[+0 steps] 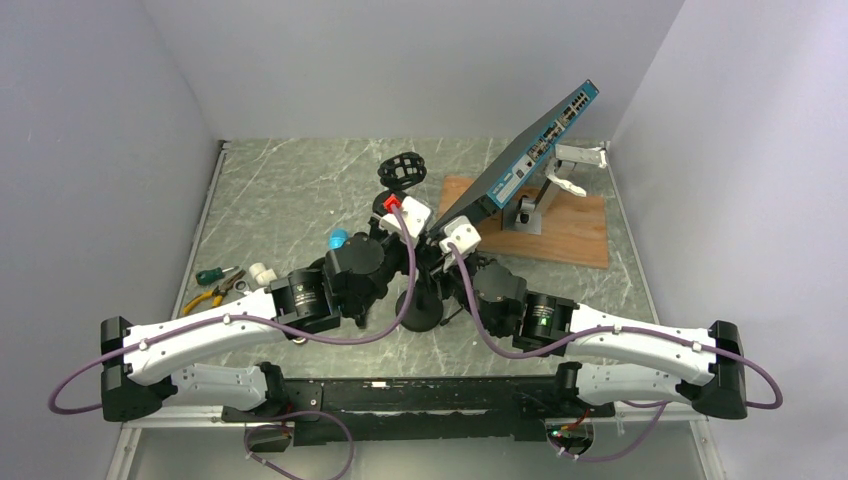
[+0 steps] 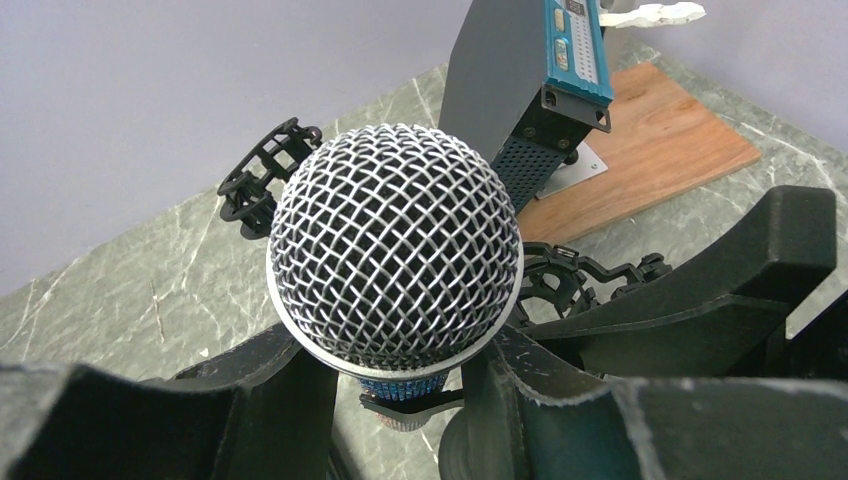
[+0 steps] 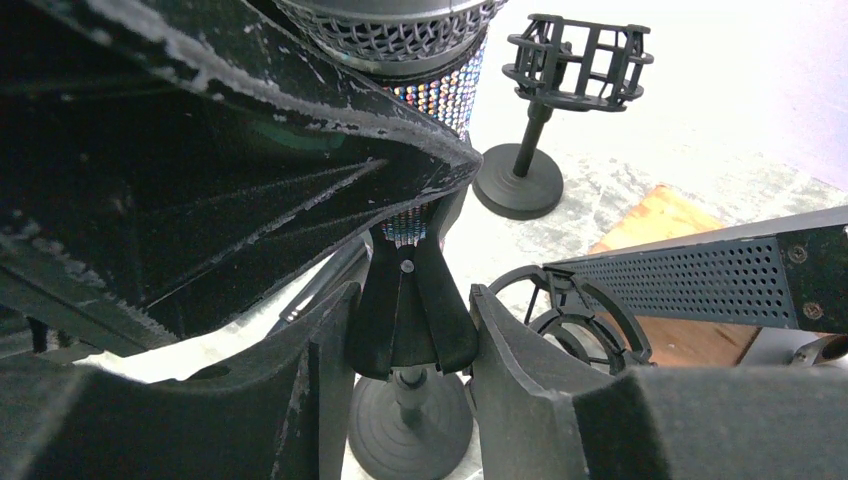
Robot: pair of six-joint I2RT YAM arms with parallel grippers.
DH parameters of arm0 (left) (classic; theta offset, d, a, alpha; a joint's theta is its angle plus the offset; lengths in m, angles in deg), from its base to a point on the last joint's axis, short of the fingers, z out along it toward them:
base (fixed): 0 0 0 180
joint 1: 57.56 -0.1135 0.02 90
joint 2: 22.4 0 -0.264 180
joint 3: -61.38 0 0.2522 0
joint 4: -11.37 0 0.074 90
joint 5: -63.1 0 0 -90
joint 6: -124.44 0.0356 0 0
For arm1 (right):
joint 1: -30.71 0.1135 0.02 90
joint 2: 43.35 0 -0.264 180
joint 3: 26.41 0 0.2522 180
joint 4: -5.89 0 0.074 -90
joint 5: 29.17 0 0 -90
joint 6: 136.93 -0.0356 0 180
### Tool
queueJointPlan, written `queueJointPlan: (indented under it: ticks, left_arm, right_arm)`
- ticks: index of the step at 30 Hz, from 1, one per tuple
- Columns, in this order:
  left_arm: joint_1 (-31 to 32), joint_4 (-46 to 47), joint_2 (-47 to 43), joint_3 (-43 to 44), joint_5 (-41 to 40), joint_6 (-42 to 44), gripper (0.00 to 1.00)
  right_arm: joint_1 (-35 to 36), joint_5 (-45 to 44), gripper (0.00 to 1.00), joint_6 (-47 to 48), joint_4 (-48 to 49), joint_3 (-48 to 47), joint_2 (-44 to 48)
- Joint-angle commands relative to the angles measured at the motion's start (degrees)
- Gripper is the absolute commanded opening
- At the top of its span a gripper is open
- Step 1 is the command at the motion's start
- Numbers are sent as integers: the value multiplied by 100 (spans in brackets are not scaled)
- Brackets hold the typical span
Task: Remove the microphone from the stand
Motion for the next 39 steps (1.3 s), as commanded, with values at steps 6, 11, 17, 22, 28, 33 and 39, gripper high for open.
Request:
queueJointPlan:
  ticks: [6,11,17,22,28,33,39]
  left_arm:
    - [51,739,-117,45,-176,218,0]
    - [64,756,-119,32,-209,239,0]
    - [72,768,-121,31,-220,255,0]
    - [82,800,-128,17,-244,302,0]
    - [91,1052,-224,-30,-448,745,0]
    - [89,1830,-615,-266,-719,1672,0]
    - [31,3340,-1023,-770,-1179,3240,0]
  right_arm:
    - [-4,-22,68,156,-85,36,116]
    - [0,-76,64,169,-63,43,106]
    - [-2,-116,0,193,0,70,89]
    - [2,-163,0,195,16,95,129]
    - [-1,-168,0,195,-67,72,108]
    - [-1,-127,0,170,-74,118,107]
    - [-1,-113,0,168,-7,207,190]
